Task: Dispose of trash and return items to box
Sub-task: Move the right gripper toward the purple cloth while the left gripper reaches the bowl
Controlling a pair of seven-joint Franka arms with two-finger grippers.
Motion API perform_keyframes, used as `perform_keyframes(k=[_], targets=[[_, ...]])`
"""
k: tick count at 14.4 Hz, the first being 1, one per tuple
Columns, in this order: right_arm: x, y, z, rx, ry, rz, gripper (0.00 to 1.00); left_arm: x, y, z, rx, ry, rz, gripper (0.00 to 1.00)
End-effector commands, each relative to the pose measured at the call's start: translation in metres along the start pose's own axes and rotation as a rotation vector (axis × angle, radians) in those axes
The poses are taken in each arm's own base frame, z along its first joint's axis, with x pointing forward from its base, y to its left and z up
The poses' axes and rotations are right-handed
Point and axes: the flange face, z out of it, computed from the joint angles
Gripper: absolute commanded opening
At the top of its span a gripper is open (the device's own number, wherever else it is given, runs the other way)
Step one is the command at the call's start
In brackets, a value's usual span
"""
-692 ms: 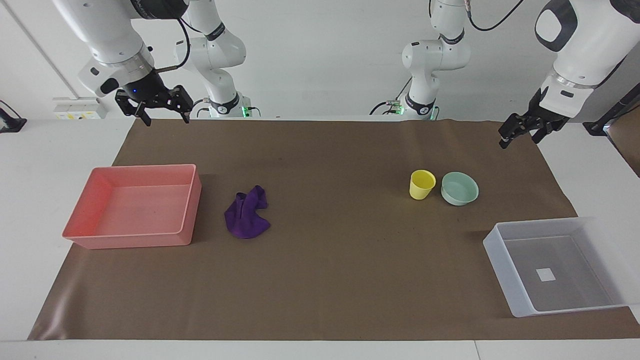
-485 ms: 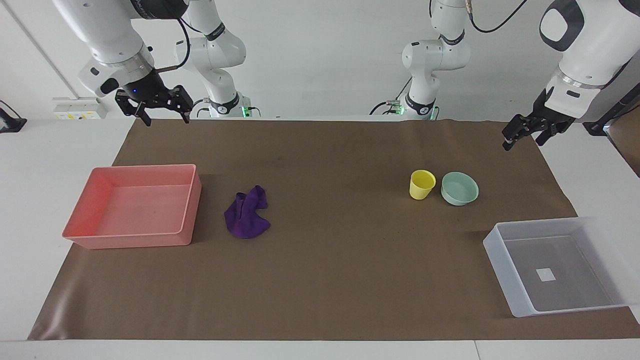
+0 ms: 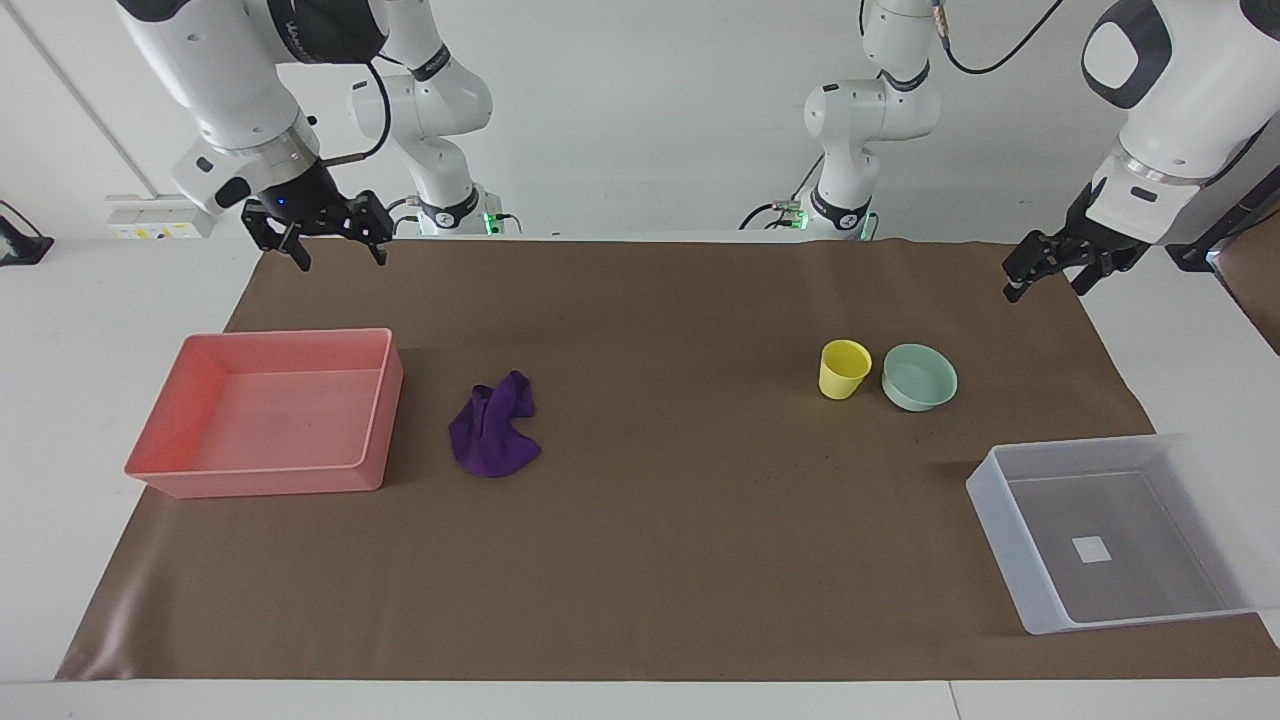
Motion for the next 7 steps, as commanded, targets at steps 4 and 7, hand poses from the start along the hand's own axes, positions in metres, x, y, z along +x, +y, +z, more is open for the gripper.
perform_keyframes(k=[4,7], targets=[[0.031,-0.053,0.097,-0.009,0.033,-0.105,0.99,-0.044,-0.019,0.137,-0.015,0.005,-0.031,1.00],[0.047,-0.068,0.145,-0.020,0.013,-0.127,0.99,-0.058,-0.028,0.198,-0.014,-0.014,-0.056,1.00]])
